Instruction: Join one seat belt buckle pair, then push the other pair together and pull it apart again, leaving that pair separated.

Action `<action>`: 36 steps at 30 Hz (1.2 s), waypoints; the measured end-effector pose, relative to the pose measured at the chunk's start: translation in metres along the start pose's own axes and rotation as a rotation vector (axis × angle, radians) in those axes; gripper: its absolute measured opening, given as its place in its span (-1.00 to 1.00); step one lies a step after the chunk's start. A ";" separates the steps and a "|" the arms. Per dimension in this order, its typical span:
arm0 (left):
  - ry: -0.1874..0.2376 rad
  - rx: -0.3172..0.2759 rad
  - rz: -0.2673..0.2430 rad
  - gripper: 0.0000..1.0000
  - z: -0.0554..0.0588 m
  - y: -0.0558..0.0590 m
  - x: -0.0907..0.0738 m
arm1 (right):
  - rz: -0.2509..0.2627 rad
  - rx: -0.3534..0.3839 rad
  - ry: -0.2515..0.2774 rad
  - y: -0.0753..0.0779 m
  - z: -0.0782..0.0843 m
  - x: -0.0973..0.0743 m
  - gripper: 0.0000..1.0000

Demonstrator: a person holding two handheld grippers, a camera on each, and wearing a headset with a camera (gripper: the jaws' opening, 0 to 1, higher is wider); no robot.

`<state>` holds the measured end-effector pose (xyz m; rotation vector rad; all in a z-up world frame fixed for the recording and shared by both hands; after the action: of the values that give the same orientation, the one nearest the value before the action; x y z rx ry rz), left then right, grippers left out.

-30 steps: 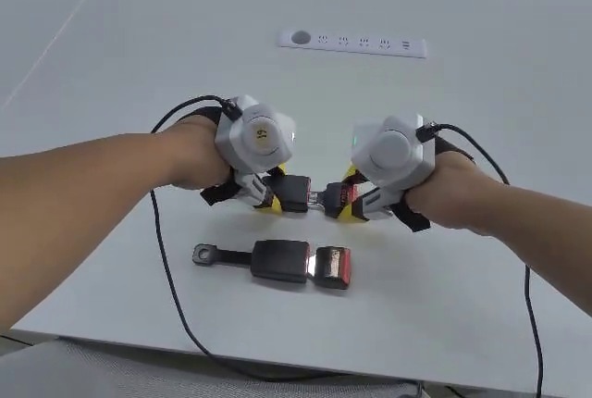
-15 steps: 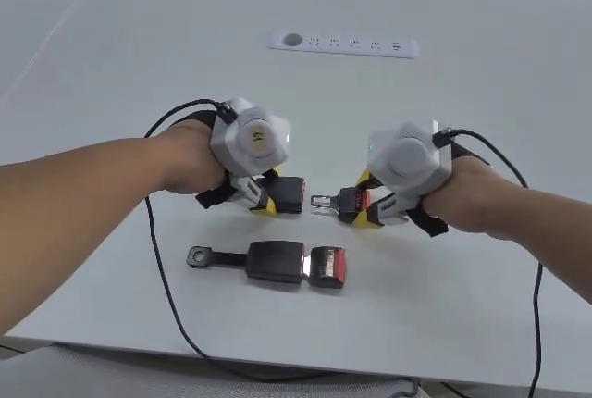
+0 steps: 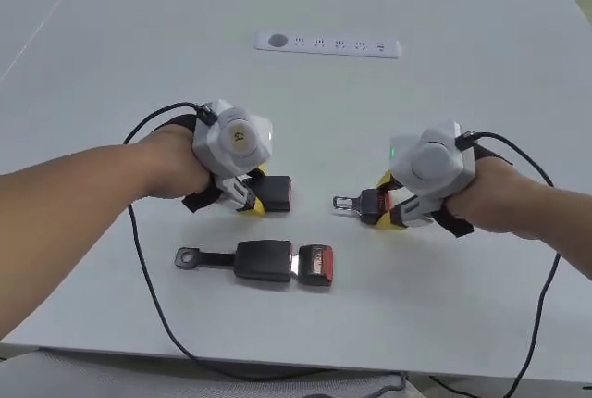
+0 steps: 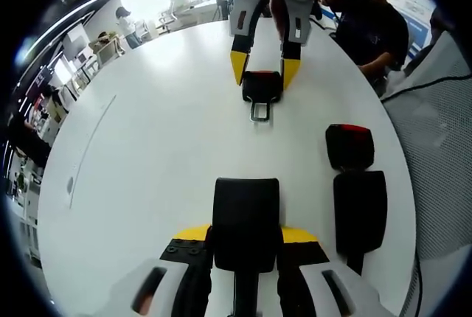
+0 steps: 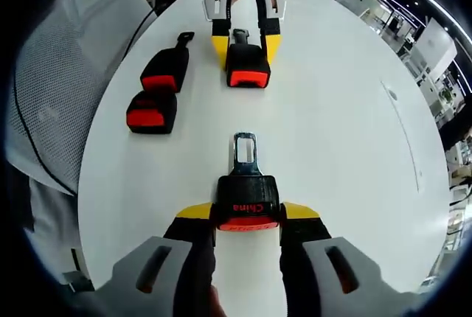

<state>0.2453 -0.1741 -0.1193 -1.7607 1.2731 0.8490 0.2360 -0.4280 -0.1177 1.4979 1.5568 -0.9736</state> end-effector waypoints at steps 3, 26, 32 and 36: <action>0.004 -0.002 0.002 -0.33 -0.001 0.003 -0.001 | 0.004 0.001 -0.014 -0.002 0.008 -0.002 -0.36; -0.032 0.083 -0.039 -0.17 -0.006 -0.001 -0.001 | 0.043 0.043 -0.012 -0.002 0.020 -0.013 -0.21; 0.001 0.073 -0.096 -0.03 -0.012 0.004 -0.024 | 0.072 0.114 0.098 -0.009 0.014 -0.025 -0.16; 0.047 0.006 -0.140 0.12 -0.009 0.008 -0.043 | 0.102 0.149 0.152 -0.020 0.010 -0.033 -0.08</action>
<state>0.2262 -0.1648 -0.0796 -1.8508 1.1659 0.7268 0.2172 -0.4512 -0.0919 1.7731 1.5230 -0.9529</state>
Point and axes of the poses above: the centre of the closed fingertips' face, and the gripper's own axes: x roughly forward along the fingers, y roughly to its right, z roughly out of its underside, the point moved 10 cm from there along -x, roughly backward along the fingers, and after that the axes turned 9 degrees about -z, right-handed, at the moved point
